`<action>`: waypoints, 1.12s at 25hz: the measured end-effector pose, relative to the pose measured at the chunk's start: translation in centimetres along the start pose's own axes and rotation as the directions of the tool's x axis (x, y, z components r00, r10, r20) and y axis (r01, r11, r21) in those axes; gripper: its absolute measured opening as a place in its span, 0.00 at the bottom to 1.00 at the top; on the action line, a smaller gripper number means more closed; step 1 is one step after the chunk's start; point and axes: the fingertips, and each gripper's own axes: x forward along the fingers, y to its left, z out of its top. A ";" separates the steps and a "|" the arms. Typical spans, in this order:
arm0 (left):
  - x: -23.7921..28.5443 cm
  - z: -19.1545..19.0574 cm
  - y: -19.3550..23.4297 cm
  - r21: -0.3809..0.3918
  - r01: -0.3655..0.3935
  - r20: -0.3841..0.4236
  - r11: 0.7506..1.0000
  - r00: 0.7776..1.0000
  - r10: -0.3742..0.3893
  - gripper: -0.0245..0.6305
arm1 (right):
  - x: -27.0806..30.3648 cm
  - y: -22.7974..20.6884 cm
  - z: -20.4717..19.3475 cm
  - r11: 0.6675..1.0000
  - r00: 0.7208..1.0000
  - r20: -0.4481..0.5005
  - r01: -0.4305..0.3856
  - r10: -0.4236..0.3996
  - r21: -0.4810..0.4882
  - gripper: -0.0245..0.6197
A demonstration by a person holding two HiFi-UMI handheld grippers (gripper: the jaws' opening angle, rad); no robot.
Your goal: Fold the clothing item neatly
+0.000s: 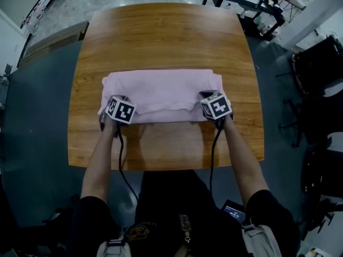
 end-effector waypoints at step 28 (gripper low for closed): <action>-26.0 3.6 -9.7 -0.196 0.261 0.631 0.945 0.771 -0.082 0.05 | -20.8 18.5 8.1 0.978 0.755 0.642 -0.205 0.134 0.038 0.04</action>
